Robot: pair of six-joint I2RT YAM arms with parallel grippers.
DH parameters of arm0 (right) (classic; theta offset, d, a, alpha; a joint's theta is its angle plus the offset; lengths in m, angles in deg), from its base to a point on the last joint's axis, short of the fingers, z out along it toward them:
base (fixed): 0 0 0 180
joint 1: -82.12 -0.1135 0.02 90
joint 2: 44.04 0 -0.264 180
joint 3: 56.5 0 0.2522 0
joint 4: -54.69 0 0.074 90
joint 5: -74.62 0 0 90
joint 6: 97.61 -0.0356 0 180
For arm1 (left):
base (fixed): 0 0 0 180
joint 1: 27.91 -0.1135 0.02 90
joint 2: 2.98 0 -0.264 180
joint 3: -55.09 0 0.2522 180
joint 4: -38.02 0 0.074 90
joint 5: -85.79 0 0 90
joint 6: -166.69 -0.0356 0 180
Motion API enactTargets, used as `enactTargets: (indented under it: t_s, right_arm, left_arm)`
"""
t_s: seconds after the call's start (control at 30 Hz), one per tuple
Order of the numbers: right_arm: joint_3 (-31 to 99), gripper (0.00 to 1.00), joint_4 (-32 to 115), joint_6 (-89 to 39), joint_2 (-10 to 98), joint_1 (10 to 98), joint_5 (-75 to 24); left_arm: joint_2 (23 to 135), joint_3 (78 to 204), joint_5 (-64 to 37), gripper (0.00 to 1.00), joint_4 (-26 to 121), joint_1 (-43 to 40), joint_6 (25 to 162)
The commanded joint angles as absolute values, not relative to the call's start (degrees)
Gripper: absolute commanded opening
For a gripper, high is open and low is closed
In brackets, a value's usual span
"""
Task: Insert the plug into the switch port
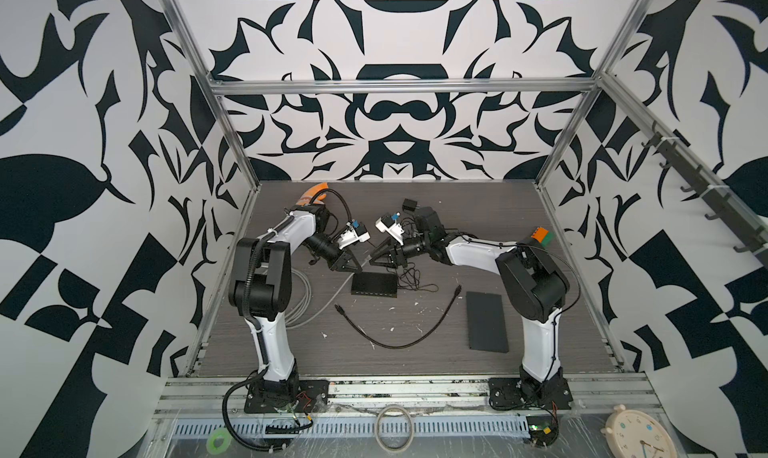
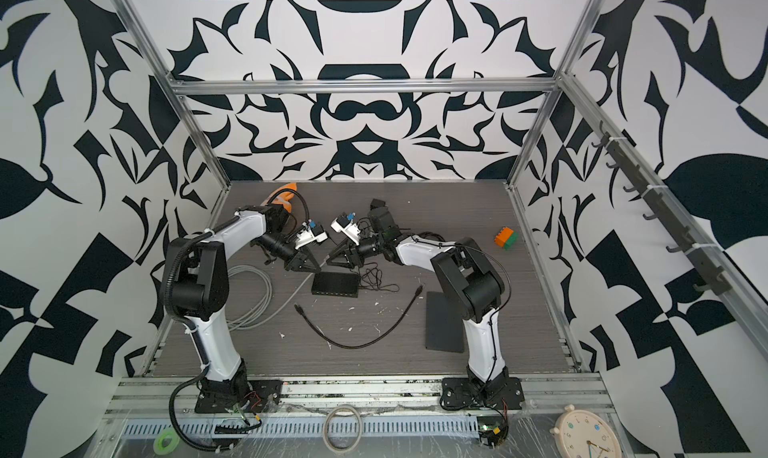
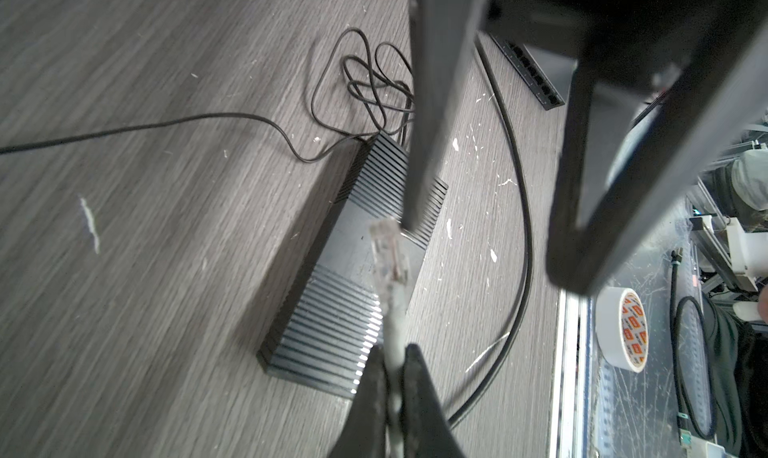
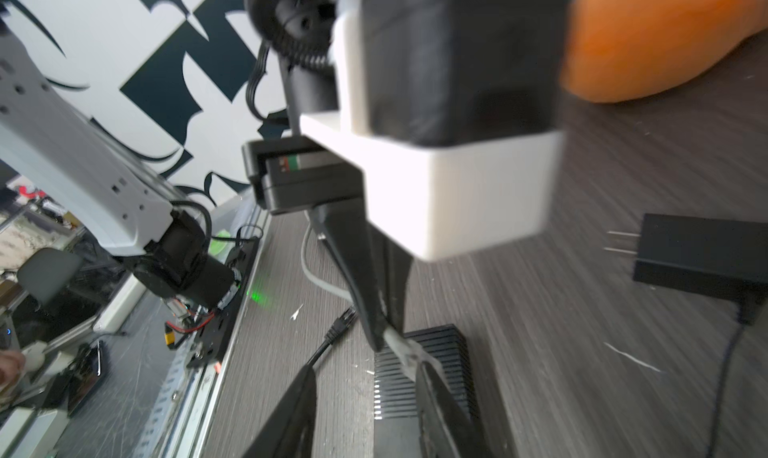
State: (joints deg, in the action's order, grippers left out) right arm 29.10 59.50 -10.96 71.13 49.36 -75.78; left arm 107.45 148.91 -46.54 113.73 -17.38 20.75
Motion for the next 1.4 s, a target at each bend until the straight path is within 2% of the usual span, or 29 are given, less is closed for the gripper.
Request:
enactTargets:
  t_s: [0.0, 0.6, 0.83, 0.97, 1.17, 1.37]
  right_arm:
    - [28.31, 0.45, 68.83, -16.1, 69.72, 51.53, -75.36]
    - [33.15, 0.46, 62.76, -12.18, 74.73, 49.21, -78.41]
    - [33.73, 0.36, 64.75, -14.25, 75.77, 49.12, -79.7]
    - [32.15, 0.43, 67.95, -15.67, 74.71, 49.08, -80.16]
    - [33.2, 0.44, 68.68, -17.1, 74.77, 49.21, -80.39]
    - [33.48, 0.35, 68.3, -16.95, 75.32, 49.16, -81.51]
  left_arm:
    - [106.19, 148.69, -48.59, 0.1, 117.94, -17.1, 18.07]
    - [106.06, 150.77, -49.11, 0.1, 118.26, -17.12, 18.59]
    - [106.27, 150.89, -49.21, 0.09, 118.31, -17.1, 18.51]
    - [106.27, 150.96, -49.46, 0.09, 118.36, -17.1, 18.49]
    - [106.08, 151.09, -49.5, 0.08, 118.4, -17.1, 18.46]
    - [106.06, 151.38, -49.64, 0.08, 118.33, -17.1, 18.6]
